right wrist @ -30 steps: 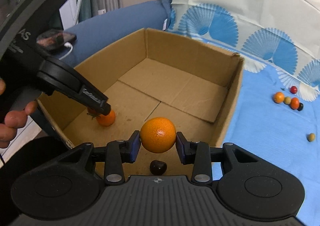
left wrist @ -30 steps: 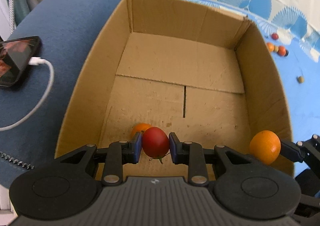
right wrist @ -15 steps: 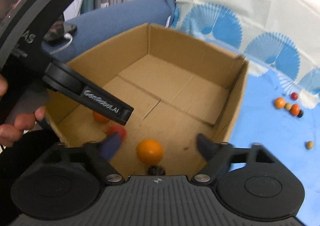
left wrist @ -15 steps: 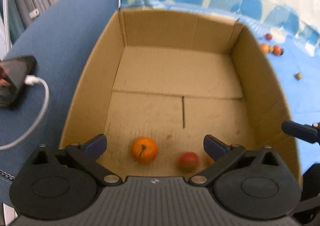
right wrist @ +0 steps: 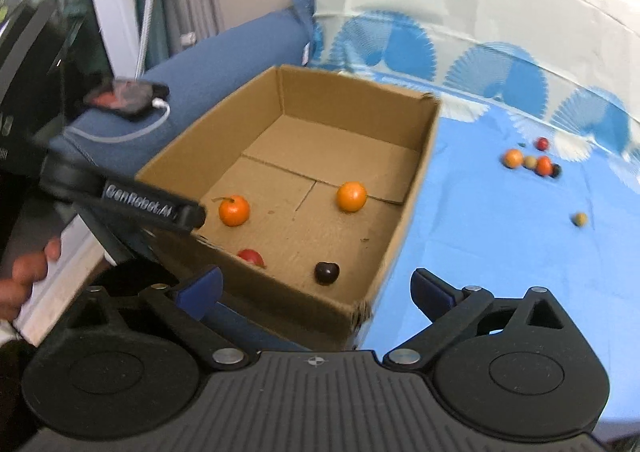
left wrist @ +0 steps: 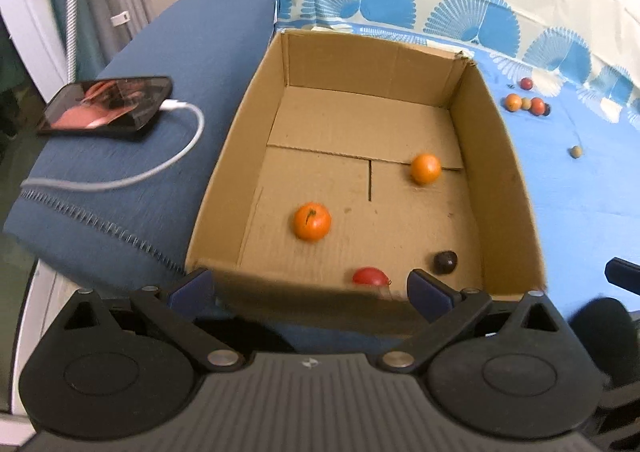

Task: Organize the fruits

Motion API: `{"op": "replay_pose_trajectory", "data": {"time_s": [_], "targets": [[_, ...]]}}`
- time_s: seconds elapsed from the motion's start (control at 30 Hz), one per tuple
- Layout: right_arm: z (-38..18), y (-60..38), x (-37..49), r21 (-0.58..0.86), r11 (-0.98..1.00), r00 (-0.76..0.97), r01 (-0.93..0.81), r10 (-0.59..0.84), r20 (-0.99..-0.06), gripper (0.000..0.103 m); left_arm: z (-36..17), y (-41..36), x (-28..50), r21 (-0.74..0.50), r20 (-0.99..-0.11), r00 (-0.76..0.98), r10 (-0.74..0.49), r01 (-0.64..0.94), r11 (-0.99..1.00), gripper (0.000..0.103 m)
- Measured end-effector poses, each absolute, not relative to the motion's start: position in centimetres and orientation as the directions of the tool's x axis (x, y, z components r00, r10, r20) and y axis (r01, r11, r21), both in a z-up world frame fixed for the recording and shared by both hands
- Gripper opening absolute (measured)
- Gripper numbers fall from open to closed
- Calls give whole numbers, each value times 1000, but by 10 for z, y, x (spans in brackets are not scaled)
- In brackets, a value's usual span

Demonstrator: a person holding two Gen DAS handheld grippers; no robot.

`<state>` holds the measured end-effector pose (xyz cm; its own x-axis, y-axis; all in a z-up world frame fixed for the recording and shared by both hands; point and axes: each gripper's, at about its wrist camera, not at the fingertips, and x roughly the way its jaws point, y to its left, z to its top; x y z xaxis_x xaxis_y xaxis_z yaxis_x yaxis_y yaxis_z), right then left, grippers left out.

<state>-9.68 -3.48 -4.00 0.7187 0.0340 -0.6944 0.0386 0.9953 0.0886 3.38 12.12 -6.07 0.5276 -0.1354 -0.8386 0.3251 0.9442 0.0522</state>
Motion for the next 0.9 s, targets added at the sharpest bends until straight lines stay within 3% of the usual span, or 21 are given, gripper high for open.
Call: {"op": "replay_pose_trajectory", "data": {"time_s": [0.37,0.9], "targets": [[3,-22,-160,38,998,835,52,-23,-550,102,-22,154,-31,31,-778,612,-141,262,965,103],[29,-14,-207,31,999,888,44,-25,-459,102,11,153,-86,70,-705,691,-157,289,955,103]]}}
